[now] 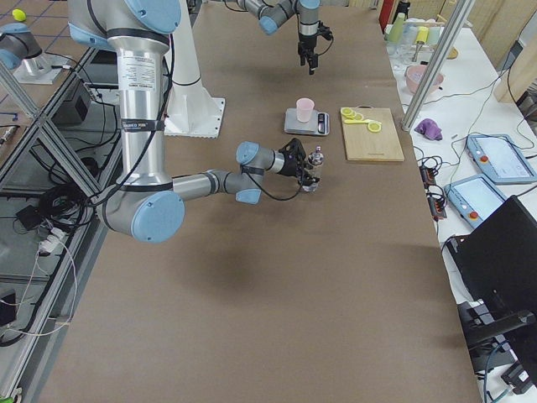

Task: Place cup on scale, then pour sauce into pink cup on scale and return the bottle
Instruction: 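Lift the glass dispenser upward with the right gripper, then carry the dispenser over the pink cup with the right gripper while the left arm withdraws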

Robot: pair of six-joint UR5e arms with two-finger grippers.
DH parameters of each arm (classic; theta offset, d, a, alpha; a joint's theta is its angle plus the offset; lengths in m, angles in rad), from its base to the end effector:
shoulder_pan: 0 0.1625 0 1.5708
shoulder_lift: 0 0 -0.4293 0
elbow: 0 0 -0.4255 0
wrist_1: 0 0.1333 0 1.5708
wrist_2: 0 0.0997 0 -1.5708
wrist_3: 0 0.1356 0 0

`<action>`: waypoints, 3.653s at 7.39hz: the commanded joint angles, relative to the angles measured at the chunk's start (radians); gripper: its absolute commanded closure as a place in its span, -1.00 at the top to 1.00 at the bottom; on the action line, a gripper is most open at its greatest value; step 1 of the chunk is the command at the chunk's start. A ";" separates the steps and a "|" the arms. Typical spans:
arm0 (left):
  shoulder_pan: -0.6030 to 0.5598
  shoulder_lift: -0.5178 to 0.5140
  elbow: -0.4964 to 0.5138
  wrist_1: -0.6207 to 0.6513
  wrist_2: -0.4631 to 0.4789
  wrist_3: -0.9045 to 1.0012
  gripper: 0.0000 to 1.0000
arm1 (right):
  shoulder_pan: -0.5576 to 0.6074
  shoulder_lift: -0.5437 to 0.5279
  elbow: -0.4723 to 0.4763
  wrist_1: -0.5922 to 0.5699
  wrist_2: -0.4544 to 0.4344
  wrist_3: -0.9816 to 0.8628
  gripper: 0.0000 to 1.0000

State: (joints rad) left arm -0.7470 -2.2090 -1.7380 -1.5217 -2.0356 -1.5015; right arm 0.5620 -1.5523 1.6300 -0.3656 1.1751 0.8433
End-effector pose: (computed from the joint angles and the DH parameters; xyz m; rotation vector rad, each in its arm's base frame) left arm 0.4689 -0.5331 0.2202 -0.1122 0.8639 -0.4592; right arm -0.3923 -0.4663 0.4986 1.0291 -0.8050 0.1124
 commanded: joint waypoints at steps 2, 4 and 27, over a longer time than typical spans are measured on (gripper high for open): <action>0.000 0.002 -0.002 0.000 -0.002 0.004 0.96 | 0.022 0.005 0.227 -0.357 0.012 -0.013 -1.00; -0.002 0.002 -0.003 0.000 -0.002 0.006 0.96 | 0.021 0.030 0.266 -0.497 -0.032 -0.056 -1.00; -0.285 0.239 0.012 0.009 -0.057 0.529 0.96 | -0.304 0.494 0.217 -1.661 -0.752 -0.213 -1.00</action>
State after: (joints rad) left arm -1.0323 -1.9710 -1.7349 -1.5101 -2.0924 -0.9726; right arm 0.2577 -1.0679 1.8527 -1.9985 0.4454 0.6423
